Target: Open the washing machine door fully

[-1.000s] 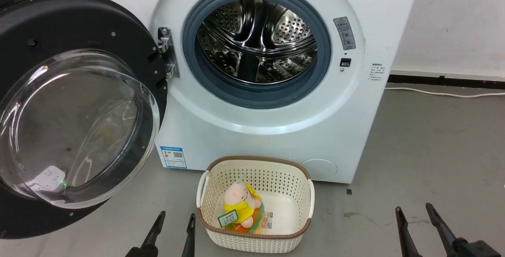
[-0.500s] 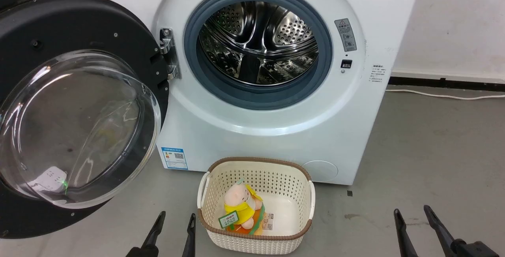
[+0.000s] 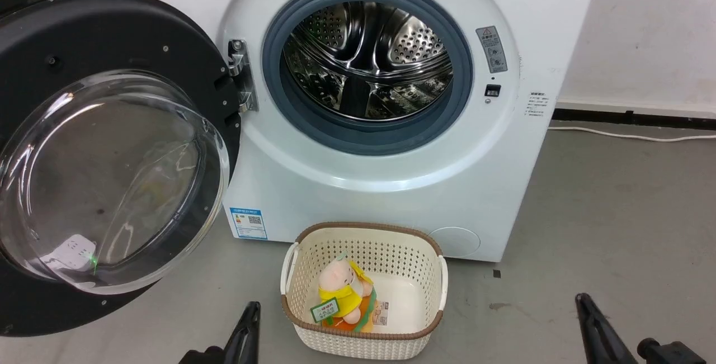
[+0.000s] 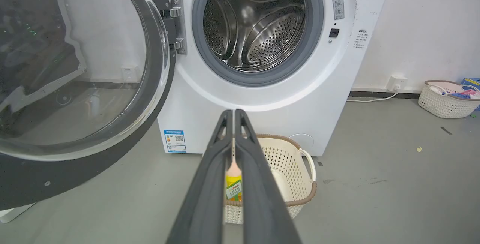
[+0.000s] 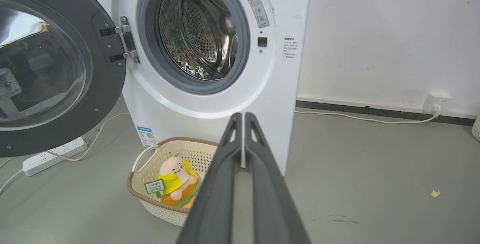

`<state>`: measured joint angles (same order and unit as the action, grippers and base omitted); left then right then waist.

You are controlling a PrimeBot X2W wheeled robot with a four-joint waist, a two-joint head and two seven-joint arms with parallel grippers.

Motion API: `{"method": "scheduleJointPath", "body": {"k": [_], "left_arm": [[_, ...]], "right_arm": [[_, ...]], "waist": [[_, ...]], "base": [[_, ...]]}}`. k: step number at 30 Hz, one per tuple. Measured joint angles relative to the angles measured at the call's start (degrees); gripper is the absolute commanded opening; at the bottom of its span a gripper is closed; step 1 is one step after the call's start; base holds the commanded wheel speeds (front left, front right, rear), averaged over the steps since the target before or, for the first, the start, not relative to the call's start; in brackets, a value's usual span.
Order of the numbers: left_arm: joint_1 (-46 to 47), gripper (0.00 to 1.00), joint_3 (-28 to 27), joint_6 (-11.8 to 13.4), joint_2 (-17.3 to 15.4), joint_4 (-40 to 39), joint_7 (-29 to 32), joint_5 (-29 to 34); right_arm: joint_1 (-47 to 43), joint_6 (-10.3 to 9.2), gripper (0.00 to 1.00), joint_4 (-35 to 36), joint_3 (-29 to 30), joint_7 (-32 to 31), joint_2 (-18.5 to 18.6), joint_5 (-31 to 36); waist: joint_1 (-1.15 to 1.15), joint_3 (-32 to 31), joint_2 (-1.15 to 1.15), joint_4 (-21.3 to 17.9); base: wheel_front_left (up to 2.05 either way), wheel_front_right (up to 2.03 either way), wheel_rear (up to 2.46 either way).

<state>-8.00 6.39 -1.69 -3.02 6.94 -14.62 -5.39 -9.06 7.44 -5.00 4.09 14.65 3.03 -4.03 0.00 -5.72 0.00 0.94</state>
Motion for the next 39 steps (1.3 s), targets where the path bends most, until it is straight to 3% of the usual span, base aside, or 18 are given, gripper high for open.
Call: {"method": "scheduleJointPath", "body": {"k": [39], "left_arm": [[1.72, 0.00, -1.81, 0.26, 0.04, -1.79, 4.55, 1.30]], "right_arm": [[1.48, 0.00, 0.00, 1.32, -1.16, -4.54, 0.01, 0.96]], "waist": [[0.00, 1.80, 0.00, -0.30]], "base": [[0.00, 0.00, 0.00]]}}
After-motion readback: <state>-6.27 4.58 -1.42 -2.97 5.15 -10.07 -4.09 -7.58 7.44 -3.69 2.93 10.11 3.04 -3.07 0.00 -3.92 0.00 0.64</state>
